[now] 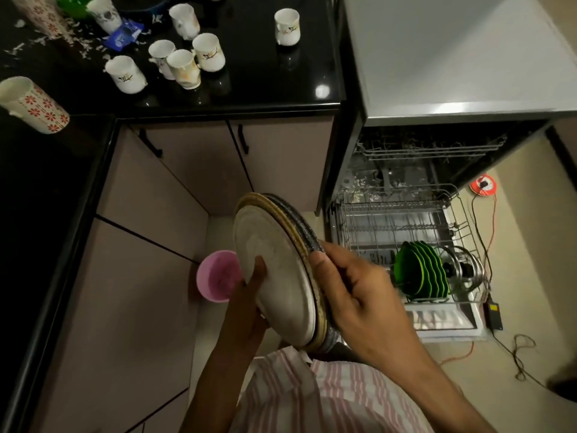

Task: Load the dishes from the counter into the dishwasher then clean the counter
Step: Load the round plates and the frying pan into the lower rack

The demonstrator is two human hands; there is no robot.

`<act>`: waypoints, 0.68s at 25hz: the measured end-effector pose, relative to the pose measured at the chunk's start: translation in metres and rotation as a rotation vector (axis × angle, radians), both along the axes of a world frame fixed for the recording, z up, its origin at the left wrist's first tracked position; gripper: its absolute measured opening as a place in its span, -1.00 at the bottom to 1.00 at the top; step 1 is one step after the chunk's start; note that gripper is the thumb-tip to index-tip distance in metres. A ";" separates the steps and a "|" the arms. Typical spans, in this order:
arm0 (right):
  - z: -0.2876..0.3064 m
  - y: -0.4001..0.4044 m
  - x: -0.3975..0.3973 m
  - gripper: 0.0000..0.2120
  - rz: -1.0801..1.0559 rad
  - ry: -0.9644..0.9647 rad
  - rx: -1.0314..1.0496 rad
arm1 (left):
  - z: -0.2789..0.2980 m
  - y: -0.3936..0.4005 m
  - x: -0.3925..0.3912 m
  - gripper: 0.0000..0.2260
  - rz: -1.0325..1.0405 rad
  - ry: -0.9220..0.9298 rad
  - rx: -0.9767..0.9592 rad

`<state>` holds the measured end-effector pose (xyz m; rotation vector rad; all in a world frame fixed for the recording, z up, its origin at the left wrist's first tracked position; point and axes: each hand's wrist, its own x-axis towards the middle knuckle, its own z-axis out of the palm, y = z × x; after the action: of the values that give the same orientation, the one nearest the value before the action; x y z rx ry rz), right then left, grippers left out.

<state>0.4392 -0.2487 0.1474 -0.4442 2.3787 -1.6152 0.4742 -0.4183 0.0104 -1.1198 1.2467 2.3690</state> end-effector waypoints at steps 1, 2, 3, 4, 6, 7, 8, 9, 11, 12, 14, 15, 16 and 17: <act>-0.003 -0.001 0.008 -0.80 -0.037 0.005 0.011 | -0.005 -0.002 0.005 -0.15 -0.015 0.009 0.020; -0.006 -0.001 0.016 -0.79 -0.076 0.007 0.019 | -0.009 -0.003 0.010 -0.18 -0.030 0.020 0.044; -0.008 -0.001 0.024 -0.79 -0.119 0.008 0.017 | -0.012 -0.003 0.016 -0.19 -0.042 0.027 0.065; -0.010 0.000 0.032 -0.79 -0.167 0.009 0.005 | -0.015 -0.002 0.022 -0.20 -0.058 0.035 0.078; -0.010 0.004 0.046 -0.81 -0.242 0.005 -0.057 | -0.012 0.006 0.031 -0.23 -0.102 0.072 0.090; -0.009 0.007 0.051 -0.81 -0.265 0.016 -0.080 | -0.008 0.013 0.033 -0.26 -0.117 0.089 0.098; -0.008 0.010 0.056 -0.80 -0.288 0.039 -0.083 | -0.006 0.021 0.035 -0.31 -0.120 0.111 0.138; -0.007 0.014 0.061 -0.80 -0.314 0.070 -0.064 | -0.002 0.030 0.035 -0.35 -0.124 0.117 0.168; -0.005 0.025 0.068 -0.79 -0.355 0.137 -0.006 | 0.001 0.046 0.037 -0.38 -0.142 0.112 0.167; -0.004 0.032 0.070 -0.78 -0.373 0.165 0.019 | -0.001 0.053 0.037 -0.38 -0.151 0.115 0.162; -0.005 0.049 0.073 -0.79 -0.392 0.217 0.055 | -0.006 0.067 0.037 -0.36 -0.182 0.115 0.142; -0.005 0.057 0.074 -0.80 -0.394 0.241 0.067 | -0.009 0.073 0.036 -0.34 -0.202 0.118 0.125; -0.007 0.064 0.075 -0.80 -0.398 0.262 0.079 | -0.011 0.079 0.034 -0.31 -0.205 0.125 0.099; -0.006 0.074 0.076 -0.81 -0.410 0.287 0.086 | -0.009 0.089 0.033 -0.25 -0.187 0.094 0.067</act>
<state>0.5150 -0.1745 0.1409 -0.1878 2.8952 -1.6930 0.5068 -0.3289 0.0018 -0.8413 1.2339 2.3270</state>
